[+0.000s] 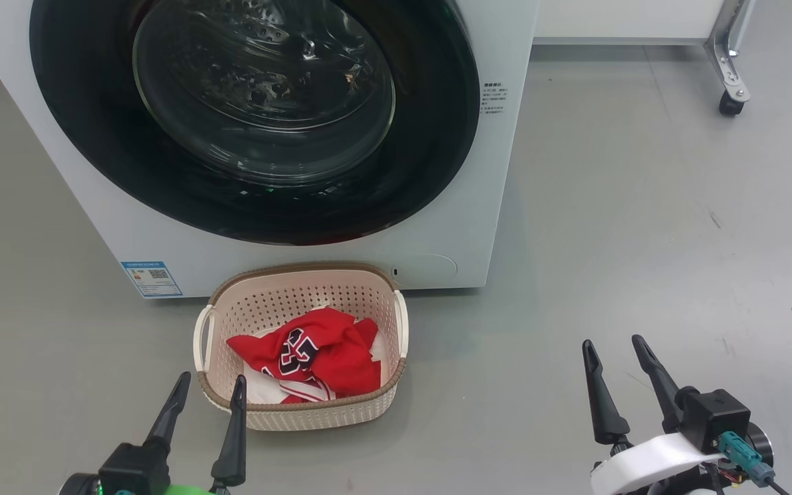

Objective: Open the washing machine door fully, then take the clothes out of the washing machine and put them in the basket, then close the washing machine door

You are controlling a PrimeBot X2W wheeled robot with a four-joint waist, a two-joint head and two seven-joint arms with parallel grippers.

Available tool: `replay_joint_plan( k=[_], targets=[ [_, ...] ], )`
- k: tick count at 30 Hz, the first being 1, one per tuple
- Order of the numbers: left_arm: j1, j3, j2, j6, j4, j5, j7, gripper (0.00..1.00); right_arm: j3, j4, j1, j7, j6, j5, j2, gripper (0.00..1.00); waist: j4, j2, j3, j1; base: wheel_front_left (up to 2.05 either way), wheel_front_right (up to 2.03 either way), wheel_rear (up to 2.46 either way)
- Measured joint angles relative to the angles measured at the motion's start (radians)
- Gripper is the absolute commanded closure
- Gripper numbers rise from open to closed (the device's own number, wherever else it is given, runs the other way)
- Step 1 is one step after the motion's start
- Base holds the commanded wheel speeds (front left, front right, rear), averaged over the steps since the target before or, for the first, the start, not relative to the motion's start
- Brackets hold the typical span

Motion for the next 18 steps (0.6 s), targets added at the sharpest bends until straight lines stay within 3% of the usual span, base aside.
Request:
replay_joint_plan(
  k=[12,13,18],
  targets=[
    [0.001,-0.002,0.0,0.007,-0.005,0.0,0.003,0.0,0.003,-0.009,0.0,0.0,0.0,-0.002,0.0,0.0,0.004,0.0,-0.001,0.0,0.0,0.0,0.0],
    [0.001,-0.003,0.0,0.007,-0.004,0.0,0.003,1.0,0.003,-0.009,0.001,0.0,0.0,-0.003,0.0,1.0,0.004,0.0,-0.001,0.0,0.0,0.0,0.0],
    [0.005,-0.012,-0.009,0.007,0.055,0.0,0.003,1.0,0.007,0.044,0.021,0.001,0.001,-0.001,0.007,1.0,0.004,0.0,-0.001,0.0,0.0,0.0,0.0]
  ],
)
